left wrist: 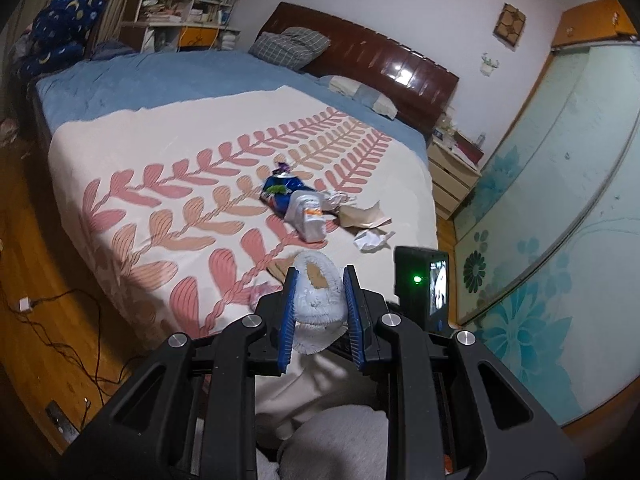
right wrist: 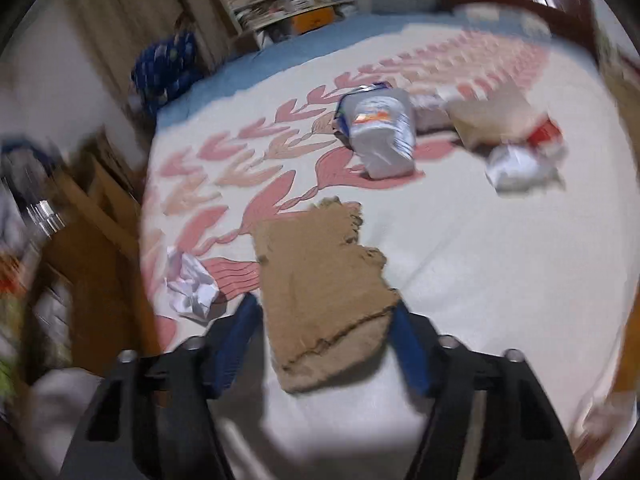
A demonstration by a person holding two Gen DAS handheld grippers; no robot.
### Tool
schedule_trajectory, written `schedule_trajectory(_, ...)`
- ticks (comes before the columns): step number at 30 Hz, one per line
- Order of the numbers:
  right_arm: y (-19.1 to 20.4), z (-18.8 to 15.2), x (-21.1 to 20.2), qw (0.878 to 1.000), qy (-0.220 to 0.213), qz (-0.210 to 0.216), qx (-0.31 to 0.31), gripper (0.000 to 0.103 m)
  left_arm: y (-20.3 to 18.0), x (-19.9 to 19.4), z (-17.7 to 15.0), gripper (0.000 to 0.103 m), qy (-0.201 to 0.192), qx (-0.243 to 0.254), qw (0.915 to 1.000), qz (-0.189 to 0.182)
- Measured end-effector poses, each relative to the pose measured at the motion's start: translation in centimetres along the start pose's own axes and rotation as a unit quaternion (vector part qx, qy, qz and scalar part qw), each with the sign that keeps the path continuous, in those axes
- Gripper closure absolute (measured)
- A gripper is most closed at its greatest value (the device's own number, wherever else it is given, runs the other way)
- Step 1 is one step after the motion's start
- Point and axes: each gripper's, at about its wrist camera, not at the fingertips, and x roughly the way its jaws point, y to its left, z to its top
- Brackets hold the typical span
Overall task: Collect trash
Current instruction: 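Release the bottle and grasp the brown cardboard strip with the right tool, then carry the knitted item and cardboard to the wastebasket and open both tools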
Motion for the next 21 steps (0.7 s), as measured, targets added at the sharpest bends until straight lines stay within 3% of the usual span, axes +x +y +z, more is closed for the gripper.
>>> schedule_trajectory(1, 0.1, 0.1, 0.0, 1.000, 0.000, -0.004, -0.001, 0.054, 0.4, 0.1, -0.1, 0.081, 0.002, -0.004, 1.0000, 0.001)
schedule_trajectory(2, 0.0, 0.2, 0.1, 1.000, -0.001, -0.012, -0.001, 0.090, 0.5, 0.1, -0.2, 0.081, 0.004, -0.006, 1.0000, 0.001)
schedule_trajectory(3, -0.2, 0.2, 0.0, 1.000, -0.002, -0.017, 0.003, 0.093, 0.7, 0.2, -0.4, 0.081, 0.005, -0.008, 1.0000, 0.001)
schedule_trajectory(8, -1.9, -0.6, -1.8, 0.999, -0.020, 0.005, 0.035, 0.094, 0.6, -0.1, -0.6, 0.081, 0.006, -0.008, 0.9999, -0.006)
schedule_trajectory(12, -3.1, -1.4, -5.9, 0.996, -0.064, 0.028, 0.051, 0.094, 0.0, -0.7, -0.6, 0.081, 0.002, -0.004, 0.9999, -0.014)
schedule_trajectory(14, -3.8, -2.1, -9.3, 0.993, -0.093, 0.046, 0.059, 0.094, -0.6, -1.1, -0.5, 0.081, 0.000, 0.001, 0.9998, -0.020)
schedule_trajectory(17, -4.9, -3.6, -14.8, 0.988, -0.134, 0.040, 0.060, 0.094, -2.3, -2.0, 0.0, 0.081, -0.009, 0.013, 0.9993, -0.035)
schedule_trajectory(21, -8.3, -7.1, -24.2, 0.979, -0.192, 0.001, 0.072, 0.094, -6.7, -3.6, 1.1, 0.081, -0.028, 0.048, 0.9958, -0.073)
